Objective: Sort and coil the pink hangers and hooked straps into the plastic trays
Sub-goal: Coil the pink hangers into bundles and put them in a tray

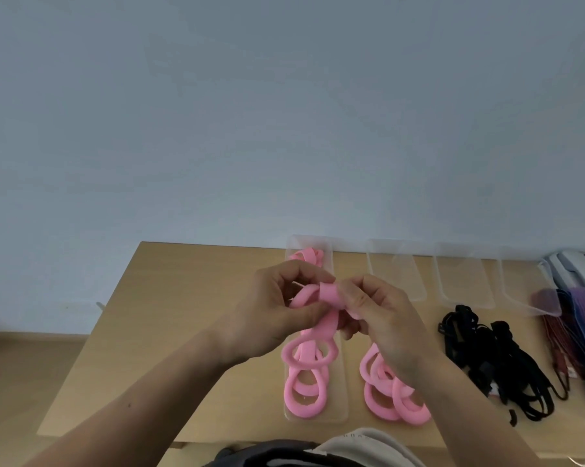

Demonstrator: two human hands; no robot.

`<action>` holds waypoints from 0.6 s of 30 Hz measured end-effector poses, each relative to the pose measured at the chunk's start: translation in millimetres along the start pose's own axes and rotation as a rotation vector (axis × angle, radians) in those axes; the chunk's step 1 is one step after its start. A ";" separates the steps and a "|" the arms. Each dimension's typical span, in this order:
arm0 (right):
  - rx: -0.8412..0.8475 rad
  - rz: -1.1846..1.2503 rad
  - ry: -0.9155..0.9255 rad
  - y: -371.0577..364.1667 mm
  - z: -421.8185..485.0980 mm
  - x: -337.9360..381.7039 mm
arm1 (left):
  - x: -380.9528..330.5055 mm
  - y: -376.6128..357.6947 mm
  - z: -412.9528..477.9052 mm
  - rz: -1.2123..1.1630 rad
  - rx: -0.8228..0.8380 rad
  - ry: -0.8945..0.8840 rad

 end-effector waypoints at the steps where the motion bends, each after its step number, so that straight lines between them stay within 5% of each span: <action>1: 0.001 -0.015 -0.018 -1.1 1.0 -2.0 | 0.2 0.3 -0.2 0.024 0.002 -0.008; 18: 0.001 0.013 0.102 -3.2 -5.9 4.9 | 18.2 -4.5 -6.6 -0.104 0.070 0.213</action>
Point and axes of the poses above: each hand's wrist, its own z-axis towards the middle knuckle, its own y-axis out of the back of the hand, x = y × z, the point moved 10 cm from there along z, towards the middle knuckle, and after that the axes turned 14 degrees about -y, right-handed, at the moved point
